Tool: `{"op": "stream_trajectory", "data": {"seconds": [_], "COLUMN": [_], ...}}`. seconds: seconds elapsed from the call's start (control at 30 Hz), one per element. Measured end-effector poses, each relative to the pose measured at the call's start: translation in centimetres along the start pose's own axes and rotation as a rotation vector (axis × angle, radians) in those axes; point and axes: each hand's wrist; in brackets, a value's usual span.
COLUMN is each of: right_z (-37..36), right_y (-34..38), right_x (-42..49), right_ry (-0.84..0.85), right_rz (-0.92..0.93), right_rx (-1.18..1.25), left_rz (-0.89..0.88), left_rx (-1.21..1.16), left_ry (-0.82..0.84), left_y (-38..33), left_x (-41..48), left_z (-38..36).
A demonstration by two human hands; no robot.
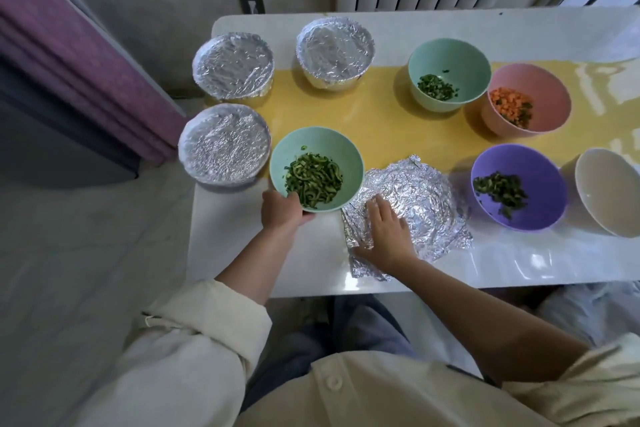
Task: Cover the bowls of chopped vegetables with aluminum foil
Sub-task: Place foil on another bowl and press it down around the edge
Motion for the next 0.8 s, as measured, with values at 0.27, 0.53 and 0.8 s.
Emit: {"op": "stream_trajectory", "data": {"seconds": [0.27,0.53,0.8], "right_z": [-0.9,-2.0,-2.6], "right_y": [-0.6,-1.3,-1.4], "right_x": [-0.9,-3.0,-3.3], "right_ry": [-0.071,-0.100,-0.190], "right_rz": [0.035,0.168,0.226], "right_rx": [-0.004,0.057,0.139], "left_rz": [0.022,0.018,0.078], "left_rx": [0.001,-0.018,0.014], "left_ry": [0.036,0.029,0.149], "left_y": [3.0,5.3,6.2], "left_x": [-1.1,-2.2,-3.1], "left_z": [3.2,4.8,5.8]}}
Point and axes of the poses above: each hand's wrist, its own x-axis towards the middle knuckle, its own z-axis out of the back of the hand, y = z × x, and after that the axes turned 13 degrees about y, right-handed
